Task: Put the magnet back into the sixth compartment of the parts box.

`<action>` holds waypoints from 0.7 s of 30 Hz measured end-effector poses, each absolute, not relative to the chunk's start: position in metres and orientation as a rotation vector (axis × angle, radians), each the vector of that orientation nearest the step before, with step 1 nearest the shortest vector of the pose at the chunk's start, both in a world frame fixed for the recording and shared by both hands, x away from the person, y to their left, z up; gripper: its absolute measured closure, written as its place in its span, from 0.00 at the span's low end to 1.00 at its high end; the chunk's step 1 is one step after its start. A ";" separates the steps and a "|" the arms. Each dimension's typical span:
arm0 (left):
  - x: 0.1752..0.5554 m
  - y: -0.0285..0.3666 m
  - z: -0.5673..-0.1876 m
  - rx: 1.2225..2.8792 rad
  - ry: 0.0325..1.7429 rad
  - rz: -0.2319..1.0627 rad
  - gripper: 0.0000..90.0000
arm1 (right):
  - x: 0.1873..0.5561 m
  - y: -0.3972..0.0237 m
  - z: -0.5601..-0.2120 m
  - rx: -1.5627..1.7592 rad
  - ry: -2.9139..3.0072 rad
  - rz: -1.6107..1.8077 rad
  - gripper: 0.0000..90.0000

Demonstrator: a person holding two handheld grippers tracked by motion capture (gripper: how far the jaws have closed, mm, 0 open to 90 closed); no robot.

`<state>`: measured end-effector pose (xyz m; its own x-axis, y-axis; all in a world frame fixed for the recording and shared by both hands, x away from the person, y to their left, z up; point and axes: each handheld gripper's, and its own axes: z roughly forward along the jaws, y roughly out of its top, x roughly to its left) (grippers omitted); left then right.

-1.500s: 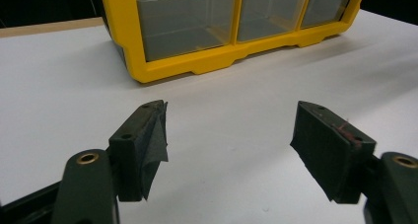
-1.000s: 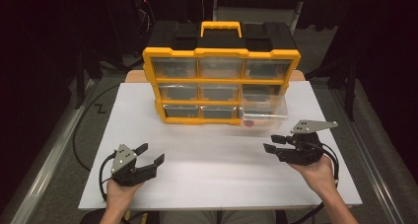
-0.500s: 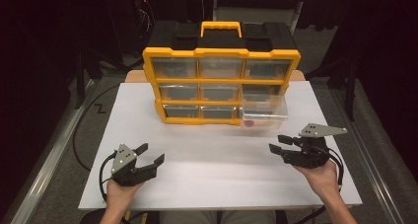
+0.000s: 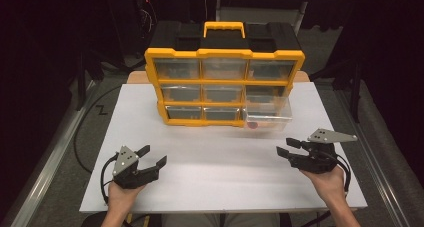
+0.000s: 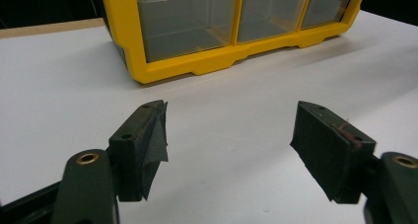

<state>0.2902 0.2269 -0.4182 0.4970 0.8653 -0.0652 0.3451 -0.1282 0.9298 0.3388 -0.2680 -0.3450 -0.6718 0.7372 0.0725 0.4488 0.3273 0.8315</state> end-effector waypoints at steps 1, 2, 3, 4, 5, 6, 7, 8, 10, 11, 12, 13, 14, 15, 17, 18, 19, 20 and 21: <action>0.290 0.227 -0.418 1.703 1.038 0.626 0.33 | 0.338 -0.269 -0.346 1.062 2.276 1.274 0.55; 0.290 0.227 -0.418 1.704 1.038 0.626 0.33 | 0.338 -0.269 -0.347 1.060 2.273 1.274 0.55; 0.290 0.227 -0.418 1.704 1.038 0.626 0.33 | 0.338 -0.270 -0.348 1.063 2.271 1.274 0.55; 0.290 0.227 -0.418 1.704 1.038 0.626 0.33 | 0.337 -0.271 -0.349 1.068 2.269 1.274 0.54; 0.290 0.227 -0.418 1.704 1.037 0.626 0.33 | 0.337 -0.272 -0.350 1.071 2.265 1.275 0.54; 0.290 0.227 -0.418 1.703 1.038 0.627 0.33 | 0.337 -0.273 -0.352 1.076 2.262 1.278 0.54; 0.290 0.227 -0.418 1.703 1.038 0.627 0.33 | 0.337 -0.274 -0.353 1.084 2.258 1.281 0.54; 0.290 0.227 -0.418 1.703 1.038 0.627 0.33 | 0.337 -0.275 -0.354 1.084 2.252 1.285 0.54; 0.290 0.227 -0.418 1.703 1.038 0.627 0.33 | 0.336 -0.277 -0.357 1.088 2.241 1.287 0.53; 0.290 0.227 -0.418 1.703 1.039 0.627 0.33 | 0.335 -0.278 -0.358 1.090 2.236 1.288 0.53; 0.290 0.227 -0.418 1.703 1.039 0.627 0.33 | 0.335 -0.279 -0.359 1.097 2.231 1.292 0.53; 0.290 0.227 -0.418 1.702 1.039 0.628 0.33 | 0.334 -0.280 -0.360 1.101 2.222 1.295 0.53; 0.290 0.227 -0.418 1.702 1.039 0.628 0.33 | 0.334 -0.281 -0.361 1.103 2.216 1.297 0.53; 0.290 0.227 -0.418 1.703 1.038 0.629 0.33 | 0.333 -0.282 -0.362 1.106 2.210 1.300 0.52; 0.290 0.227 -0.418 1.701 1.039 0.628 0.33 | 0.332 -0.284 -0.364 1.112 2.201 1.302 0.52; 0.290 0.227 -0.418 1.701 1.039 0.629 0.33 | 0.332 -0.285 -0.365 1.117 2.195 1.304 0.51; 0.290 0.227 -0.418 1.701 1.039 0.629 0.33 | 0.331 -0.286 -0.367 1.118 2.190 1.304 0.51; 0.290 0.228 -0.418 1.701 1.038 0.631 0.33 | 0.331 -0.286 -0.368 1.119 2.183 1.305 0.51; 0.290 0.228 -0.418 1.700 1.038 0.631 0.33 | 0.330 -0.287 -0.370 1.127 2.183 1.307 0.51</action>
<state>0.2898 0.2276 -0.4177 0.4944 0.8669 -0.0643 0.3428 -0.1264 0.9309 0.3305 -0.2872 -0.3696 -0.6187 0.7802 0.0924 0.4499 0.2555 0.8558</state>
